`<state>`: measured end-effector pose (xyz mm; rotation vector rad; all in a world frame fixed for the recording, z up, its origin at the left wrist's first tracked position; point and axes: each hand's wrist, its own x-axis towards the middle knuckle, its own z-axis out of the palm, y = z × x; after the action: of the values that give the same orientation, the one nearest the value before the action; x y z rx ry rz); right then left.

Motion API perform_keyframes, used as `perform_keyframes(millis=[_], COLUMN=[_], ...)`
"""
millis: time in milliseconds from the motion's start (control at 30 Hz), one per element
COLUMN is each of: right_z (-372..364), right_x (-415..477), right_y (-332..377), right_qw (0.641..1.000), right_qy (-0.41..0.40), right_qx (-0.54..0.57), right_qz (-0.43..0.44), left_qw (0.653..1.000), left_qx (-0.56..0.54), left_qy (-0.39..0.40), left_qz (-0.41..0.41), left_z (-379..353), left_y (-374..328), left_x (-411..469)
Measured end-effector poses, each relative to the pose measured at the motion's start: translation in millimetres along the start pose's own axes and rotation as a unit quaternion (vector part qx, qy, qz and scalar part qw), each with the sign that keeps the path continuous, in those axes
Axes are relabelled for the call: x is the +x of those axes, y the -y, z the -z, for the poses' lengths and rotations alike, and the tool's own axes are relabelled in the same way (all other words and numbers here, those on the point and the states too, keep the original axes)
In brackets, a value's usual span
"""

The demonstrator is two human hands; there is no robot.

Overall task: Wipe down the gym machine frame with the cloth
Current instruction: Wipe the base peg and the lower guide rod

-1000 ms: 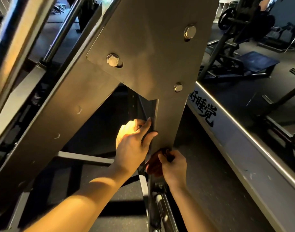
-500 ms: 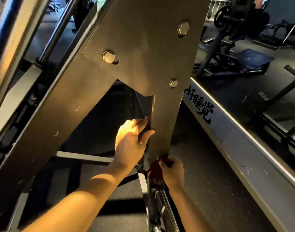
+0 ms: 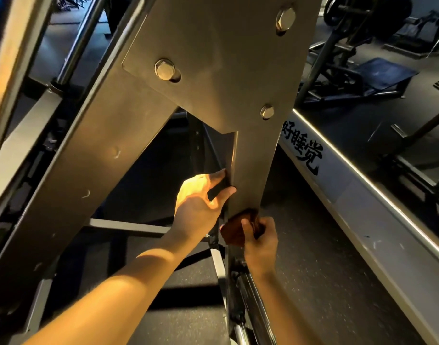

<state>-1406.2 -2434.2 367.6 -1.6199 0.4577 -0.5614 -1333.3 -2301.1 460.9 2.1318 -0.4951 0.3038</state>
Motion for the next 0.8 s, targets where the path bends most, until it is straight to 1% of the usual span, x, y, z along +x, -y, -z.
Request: perform_keyframes(millis=[67,133,167,200,233,333,400,467,567,600,667,800], right_z=[10,15,14,11,6,-7,-10,-7,2,4,1,-7], right_x=[-6,-11,-11,-10,-6,2,1,-6,-15,-15,-10,-2], right_y=[-32,-50,-53,-49,-40,-9,-6,-26,-65,-71,-65,-40], right_qw=[0.996,0.983,0.979,0.979,0.982,0.996,0.998,0.995,0.975,0.969,0.969,0.986], right_qy=[0.014,0.019,0.016,0.015,0.016,-0.003,-0.012,-0.02,-0.007,-0.001,0.0,0.003], right_qx=[-0.038,-0.065,-0.064,-0.058,-0.053,-0.021,-0.005,-0.023,-0.048,-0.057,-0.061,-0.04], right_qz=[-0.083,-0.17,-0.193,-0.197,-0.181,-0.084,-0.057,-0.091,-0.219,-0.24,-0.24,-0.165], left_qw=[1.0,1.0,1.0,1.0,1.0,1.0,1.0,0.999,0.999,0.999,0.998,0.998], left_qx=[-0.012,-0.014,-0.014,-0.012,-0.01,-0.02,-0.02,-0.028,-0.031,-0.037,-0.046,-0.045], left_qy=[0.0,-0.008,-0.009,-0.01,-0.011,-0.011,-0.014,-0.007,-0.005,-0.006,-0.012,-0.018], left_qz=[0.008,0.003,0.001,-0.002,-0.005,-0.014,-0.02,-0.019,-0.028,-0.029,-0.028,-0.046], left_z=[-5,-9,-10,-11,-12,-12,-12,-13,-15,-16,-16,-15], left_y=[1,5,7,10,11,12,12,14,17,17,14,16], left_x=[-4,-7,-9,-10,-9,-8,-8,-8,-8,-8,-9,-9])
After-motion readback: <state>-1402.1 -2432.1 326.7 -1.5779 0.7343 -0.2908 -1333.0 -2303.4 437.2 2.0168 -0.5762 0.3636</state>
